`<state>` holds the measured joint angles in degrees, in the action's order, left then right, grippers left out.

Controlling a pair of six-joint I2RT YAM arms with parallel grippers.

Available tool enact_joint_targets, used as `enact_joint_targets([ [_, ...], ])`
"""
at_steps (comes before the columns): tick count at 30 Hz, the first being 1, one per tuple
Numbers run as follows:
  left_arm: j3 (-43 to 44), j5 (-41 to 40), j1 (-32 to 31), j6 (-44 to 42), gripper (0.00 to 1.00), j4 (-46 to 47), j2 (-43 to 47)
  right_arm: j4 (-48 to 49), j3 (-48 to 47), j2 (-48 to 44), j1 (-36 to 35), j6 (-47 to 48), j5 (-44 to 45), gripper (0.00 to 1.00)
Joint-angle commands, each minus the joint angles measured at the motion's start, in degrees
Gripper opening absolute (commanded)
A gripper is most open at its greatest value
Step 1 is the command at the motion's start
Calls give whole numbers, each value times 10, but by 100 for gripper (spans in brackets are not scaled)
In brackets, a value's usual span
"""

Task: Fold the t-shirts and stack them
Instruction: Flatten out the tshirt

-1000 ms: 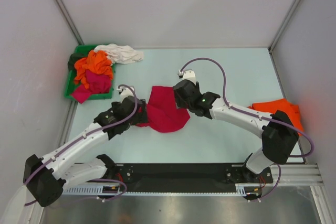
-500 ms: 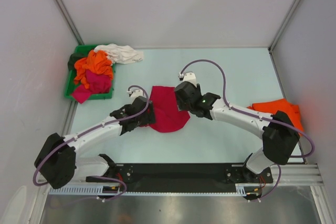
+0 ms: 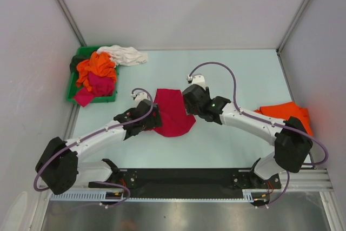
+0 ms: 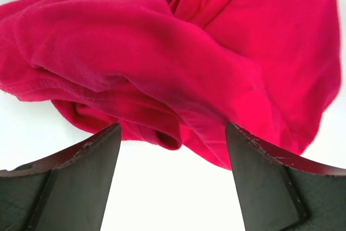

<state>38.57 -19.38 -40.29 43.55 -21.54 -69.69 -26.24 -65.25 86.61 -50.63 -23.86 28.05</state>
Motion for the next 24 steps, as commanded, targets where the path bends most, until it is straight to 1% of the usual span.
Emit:
enact_joint_targets([
  [1, -9, -18, -7, 16, 84, -7, 31, 4, 5, -20, 1, 1, 6, 65],
  [10, -22, -27, -8, 46, 83, -41, 16, 0, 20, -34, 1, -4, 11, 65],
  [18, -13, -35, -11, 48, 80, -48, -7, 0, 45, -55, 1, -15, 14, 65],
  [20, -10, -35, -11, 44, 73, -46, -18, 0, 50, -58, 3, -16, 15, 65],
  [21, -9, -36, -11, 43, 67, -43, -24, 0, 50, -59, 2, -16, 15, 65],
  [22, -6, -37, -11, 39, 55, -43, -28, 0, 50, -61, 2, -16, 16, 65],
  [24, 0, -37, -11, 36, 48, -43, -40, -1, 51, -62, 2, -17, 17, 65],
])
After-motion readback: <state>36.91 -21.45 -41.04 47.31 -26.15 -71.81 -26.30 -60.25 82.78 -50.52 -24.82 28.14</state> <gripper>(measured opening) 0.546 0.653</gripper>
